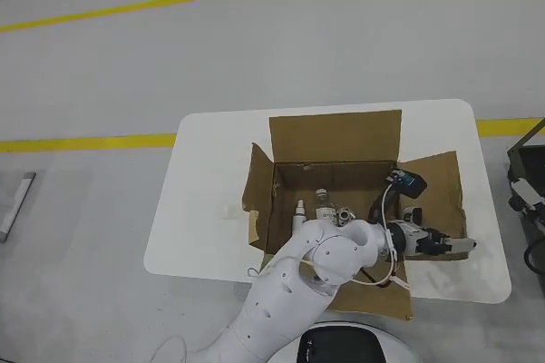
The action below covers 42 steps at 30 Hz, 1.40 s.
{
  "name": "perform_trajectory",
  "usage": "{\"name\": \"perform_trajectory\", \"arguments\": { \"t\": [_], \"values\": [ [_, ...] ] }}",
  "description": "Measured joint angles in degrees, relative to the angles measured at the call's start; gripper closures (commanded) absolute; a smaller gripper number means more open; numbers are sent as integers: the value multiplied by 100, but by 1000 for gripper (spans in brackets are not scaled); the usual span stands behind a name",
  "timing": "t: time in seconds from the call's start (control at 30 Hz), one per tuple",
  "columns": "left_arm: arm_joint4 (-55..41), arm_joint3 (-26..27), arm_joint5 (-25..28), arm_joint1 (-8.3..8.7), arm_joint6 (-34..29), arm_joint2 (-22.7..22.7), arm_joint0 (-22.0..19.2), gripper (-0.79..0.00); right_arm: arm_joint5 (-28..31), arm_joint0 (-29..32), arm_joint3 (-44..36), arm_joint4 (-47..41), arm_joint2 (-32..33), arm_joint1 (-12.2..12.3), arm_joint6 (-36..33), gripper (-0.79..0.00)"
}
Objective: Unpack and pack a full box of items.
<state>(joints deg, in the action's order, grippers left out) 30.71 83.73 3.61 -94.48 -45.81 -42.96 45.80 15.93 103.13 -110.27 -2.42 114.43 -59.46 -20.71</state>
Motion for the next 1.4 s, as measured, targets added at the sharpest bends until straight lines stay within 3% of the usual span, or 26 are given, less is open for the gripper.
{"name": "perform_trajectory", "arguments": {
  "t": [0.03,0.07,0.1,0.13,0.6,0.7,0.73,0.77,1.0,1.2,1.4],
  "values": [
    [9,-36,-30,-6,3,20,-10,-785,-2,-11,4,-50,-34,1,-115,-499],
    [13,-53,-52,-10,1,30,-19,-785,-2,-19,18,-76,-68,1,-202,-446],
    [13,-62,-66,-13,0,35,-26,-785,-4,-31,37,-80,-102,1,-276,-449],
    [3,-66,-72,-15,1,35,-31,-785,-7,-53,63,-59,-143,1,-329,-379],
    [110,26,-131,32,-70,-79,43,-785,96,-434,403,-50,-907,-49,-568,-182],
    [127,27,-135,38,-78,-83,58,-785,125,-526,455,32,-1057,-56,-613,-111],
    [131,27,-136,39,-77,-85,64,-785,127,-559,489,55,-1108,-59,-629,-18],
    [134,28,-136,41,-75,-90,68,-785,129,-583,523,69,-1144,-62,-632,0],
    [501,148,-204,131,-59,-339,108,-785,159,-667,699,158,-1268,-79,-584,0],
    [1108,596,-259,340,-386,-917,357,-785,162,-681,711,188,-1263,-85,-580,0],
    [2708,867,-871,531,-952,-1174,523,-785,178,-705,707,217,-1259,-90,-589,0]
  ]
}}
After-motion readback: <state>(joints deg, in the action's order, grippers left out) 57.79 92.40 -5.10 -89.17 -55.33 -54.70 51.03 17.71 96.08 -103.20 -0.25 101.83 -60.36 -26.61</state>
